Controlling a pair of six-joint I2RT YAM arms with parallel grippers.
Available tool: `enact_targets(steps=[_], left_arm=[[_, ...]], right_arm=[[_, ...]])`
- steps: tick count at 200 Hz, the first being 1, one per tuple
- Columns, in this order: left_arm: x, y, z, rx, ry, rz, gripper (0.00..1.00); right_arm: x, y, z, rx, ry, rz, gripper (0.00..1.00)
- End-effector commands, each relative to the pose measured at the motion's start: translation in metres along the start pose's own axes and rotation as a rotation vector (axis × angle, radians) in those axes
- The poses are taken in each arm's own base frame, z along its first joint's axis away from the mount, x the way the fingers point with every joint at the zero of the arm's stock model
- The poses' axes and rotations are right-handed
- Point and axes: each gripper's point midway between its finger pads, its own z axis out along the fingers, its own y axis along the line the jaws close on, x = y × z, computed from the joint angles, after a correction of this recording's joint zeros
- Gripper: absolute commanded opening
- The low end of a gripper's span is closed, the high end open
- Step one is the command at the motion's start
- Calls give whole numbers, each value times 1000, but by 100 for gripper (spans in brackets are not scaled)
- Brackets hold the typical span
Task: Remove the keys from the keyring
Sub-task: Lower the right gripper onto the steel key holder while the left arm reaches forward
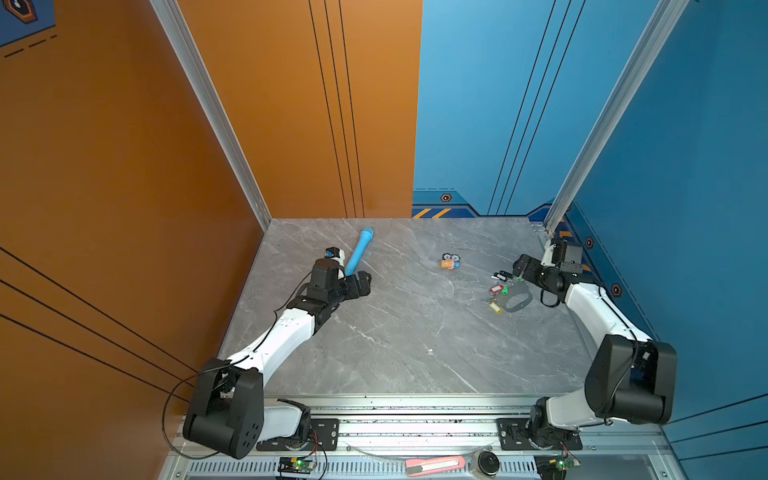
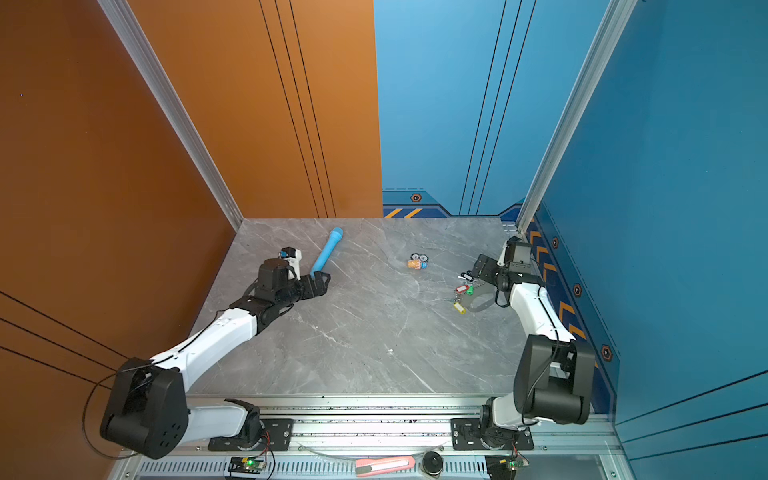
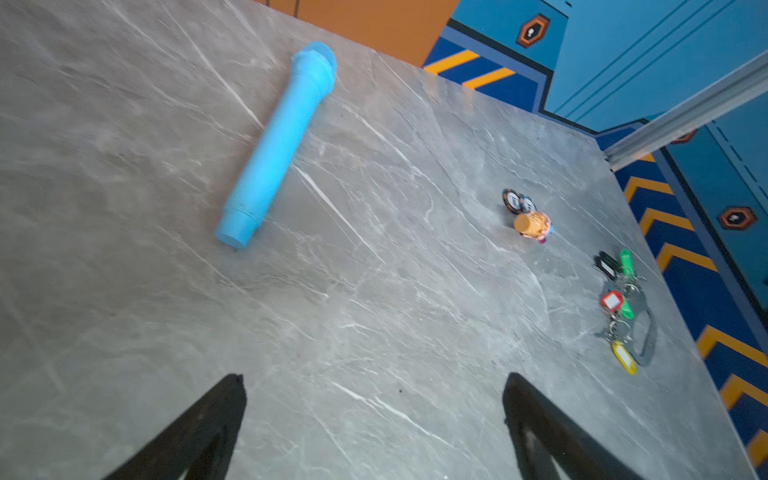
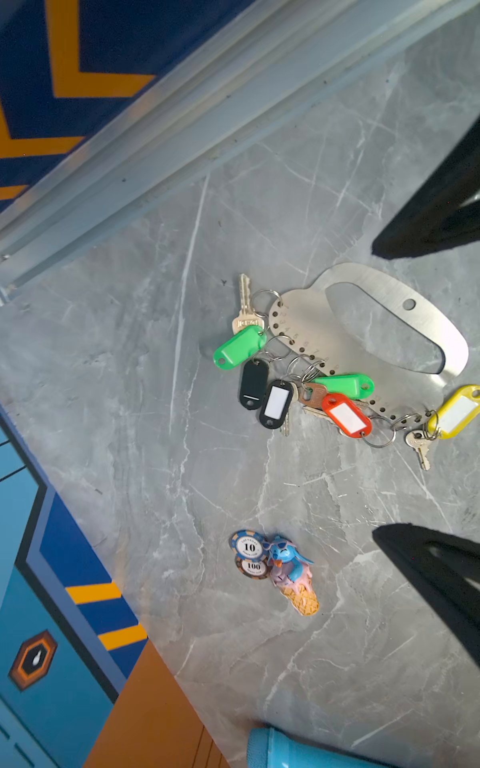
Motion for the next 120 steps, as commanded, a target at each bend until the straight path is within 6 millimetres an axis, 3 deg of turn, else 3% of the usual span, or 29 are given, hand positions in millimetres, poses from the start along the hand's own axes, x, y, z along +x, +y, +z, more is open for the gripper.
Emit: enact_targets(steps=[1, 43, 91, 120], left_arm=[[6, -21, 4, 82, 61, -31, 98], [17, -27, 11, 110, 121, -40, 98], [21, -22, 9, 93, 139, -28, 98], [23, -17, 9, 81, 145, -29, 98]], right_arm=[[14, -9, 5, 115, 70, 107, 99], [40, -15, 36, 224, 158, 257, 92], [61, -21, 57, 335, 193, 308, 82], [66, -13, 72, 339, 205, 295, 77]])
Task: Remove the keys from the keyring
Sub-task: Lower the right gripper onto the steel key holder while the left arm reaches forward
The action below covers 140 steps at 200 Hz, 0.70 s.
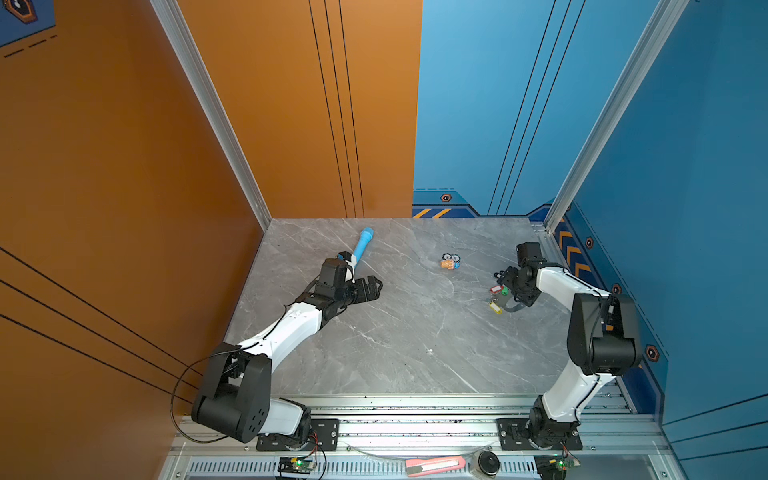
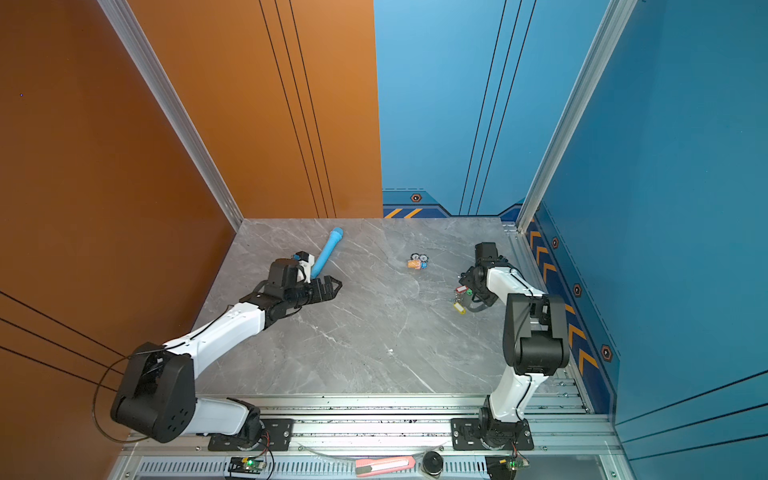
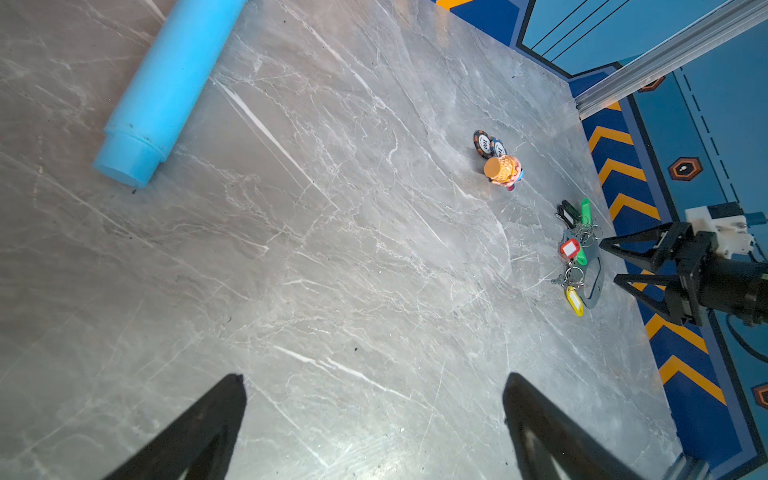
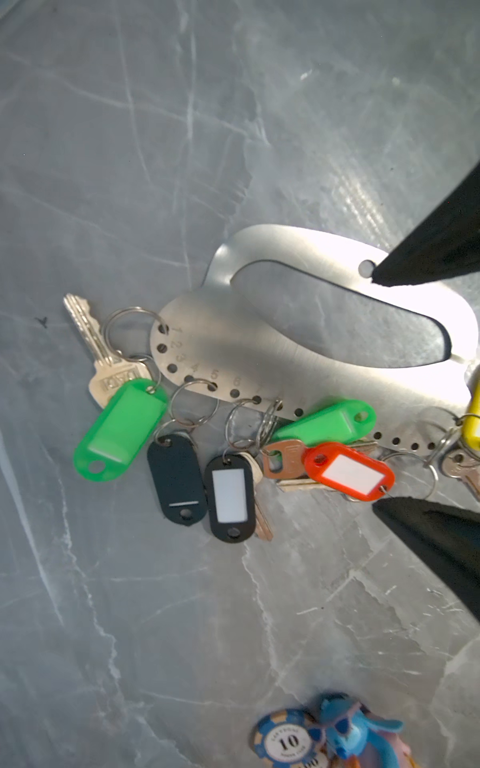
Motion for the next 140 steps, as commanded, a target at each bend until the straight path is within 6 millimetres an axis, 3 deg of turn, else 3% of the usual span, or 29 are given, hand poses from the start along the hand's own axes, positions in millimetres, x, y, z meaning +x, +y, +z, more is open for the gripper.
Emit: enact_targets(steps=[1, 90, 114, 140], left_arm=[[-3, -3, -4, 11, 11, 9, 98], [1, 4, -10, -24, 28, 31, 98], [4, 6, -12, -33, 38, 38, 98], [7, 8, -15, -36, 43, 41, 98]], right_arm=[[-3, 1, 5, 48, -14, 36, 77], [9, 27, 34, 87, 18, -60, 67], [18, 28, 40, 94, 40, -73, 61], [29, 23, 37, 149, 59, -125, 61]])
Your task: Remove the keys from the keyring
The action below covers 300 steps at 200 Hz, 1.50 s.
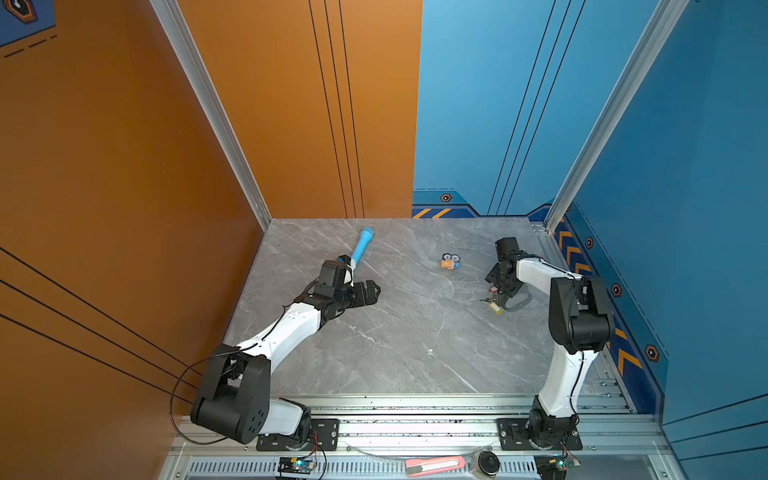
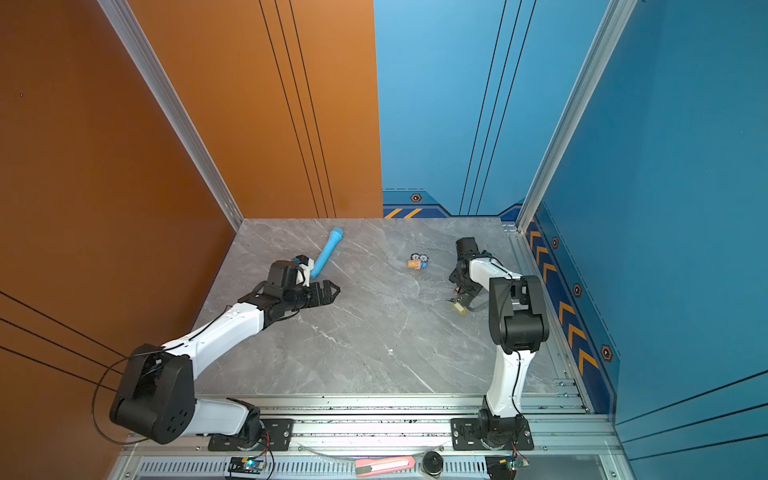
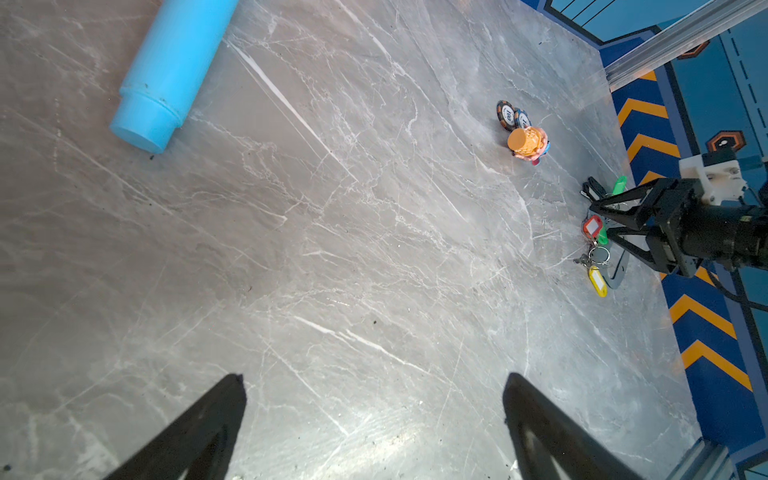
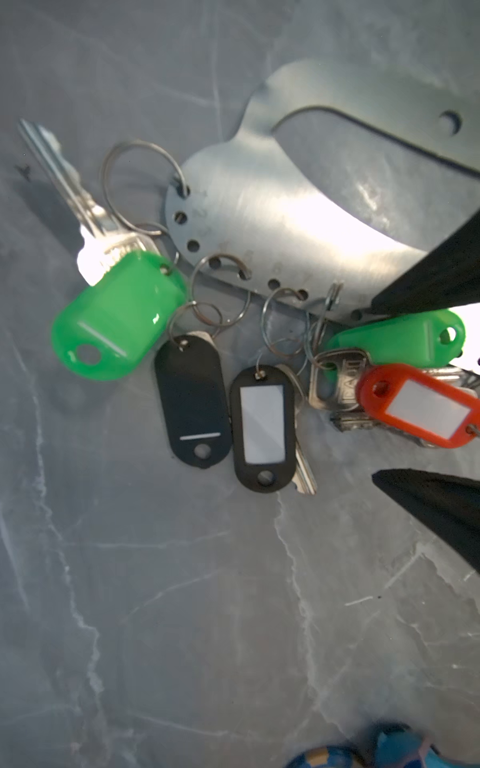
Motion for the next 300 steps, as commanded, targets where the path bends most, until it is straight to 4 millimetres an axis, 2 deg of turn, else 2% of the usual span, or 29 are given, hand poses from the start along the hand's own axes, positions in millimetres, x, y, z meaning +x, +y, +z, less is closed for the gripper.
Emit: enact_targets(steps=[1, 35, 72, 100, 131, 169, 238, 260, 263, 275, 300], left_arm=[[-5, -2, -11, 1, -11, 25, 98], [-2, 0, -13, -2, -8, 23, 98], [1, 0, -12, -1, 0, 25, 98], [1, -1, -10, 6, 6, 24, 98], [1, -3, -8, 11, 15, 31, 98], [2, -3, -10, 11, 16, 34, 98], [7, 0, -12, 0, 25, 37, 98], [7, 1, -13, -4, 22, 43, 98], [13, 4, -14, -16, 46, 37, 98], [15, 5, -15, -18, 51, 38, 98], [16, 5, -17, -22, 54, 40, 98]], right_arm=[[23, -16, 7, 103, 65, -60, 61], [7, -24, -17, 123, -10, -101, 62], [-10, -55, -35, 161, -43, -46, 68], [-7, -56, -22, 122, 5, -17, 75], [-8, -42, -8, 74, 28, 4, 75], [-5, -36, 5, 80, 41, -14, 72], [14, -23, 18, 101, 85, -111, 61], [28, -14, 16, 69, 115, -133, 56], [31, -13, 15, 66, 118, -140, 55], [38, -8, 11, 59, 120, -173, 53], [64, -3, 3, 37, 154, -222, 48]])
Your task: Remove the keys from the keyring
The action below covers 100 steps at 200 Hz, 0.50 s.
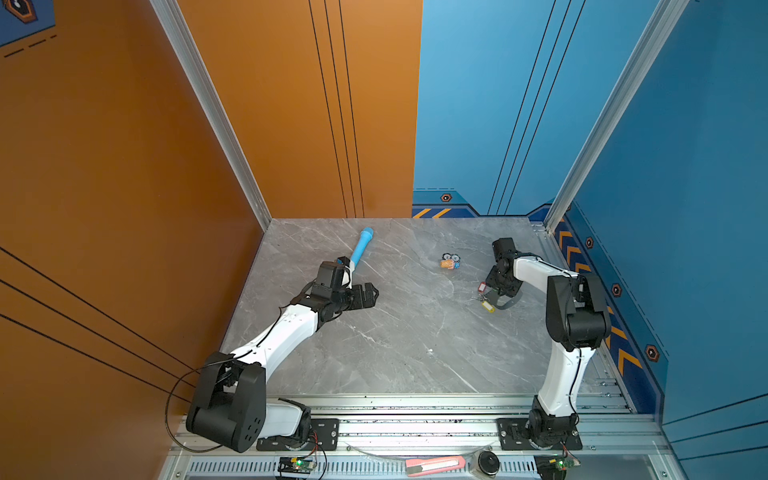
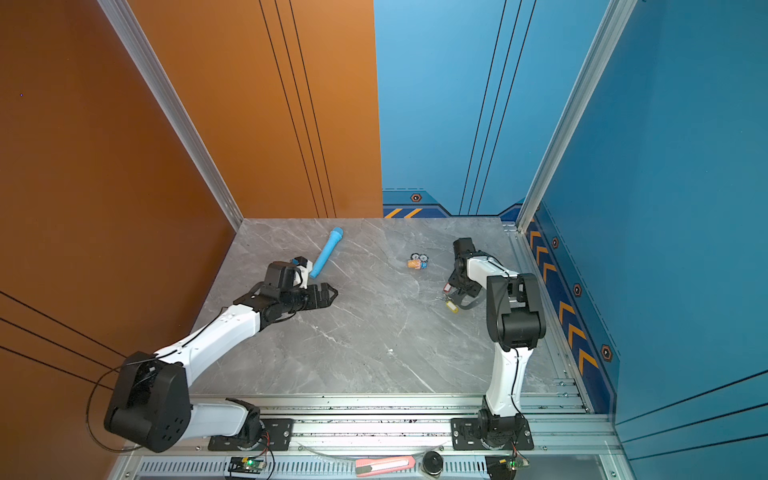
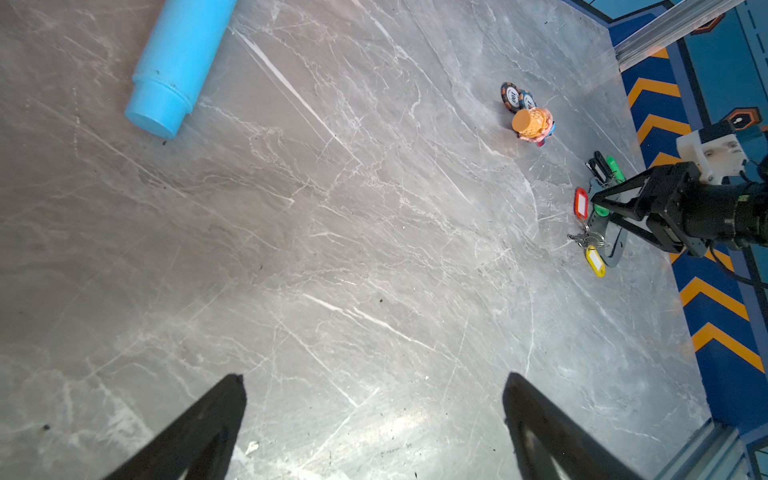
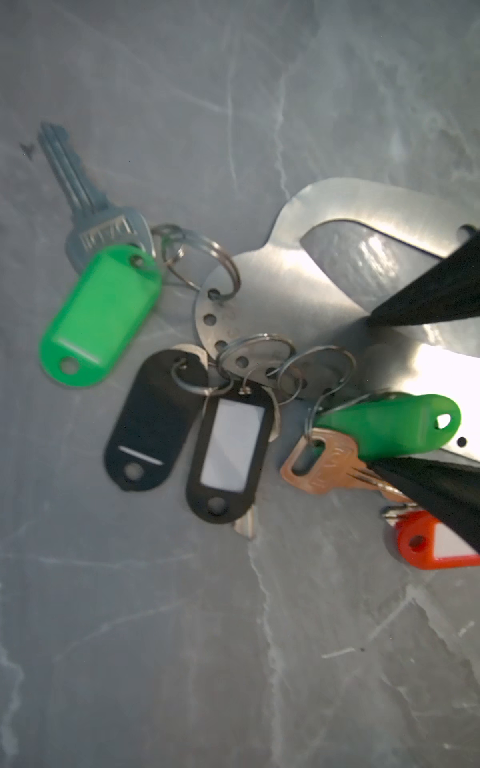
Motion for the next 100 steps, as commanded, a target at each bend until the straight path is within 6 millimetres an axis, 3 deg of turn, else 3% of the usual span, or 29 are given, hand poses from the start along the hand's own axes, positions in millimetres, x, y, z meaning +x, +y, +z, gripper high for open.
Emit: enact_targets(steps=[1, 37, 100], left_arm=[[9, 3, -6, -5, 26, 17, 98], [11, 3, -7, -5, 29, 19, 98], [13, -2, -8, 12, 37, 13, 98]], right_arm=[[50, 5, 1, -15, 124, -77, 48], [91, 12, -12, -33, 156, -158, 44], [169, 49, -49, -138, 213, -265, 44]])
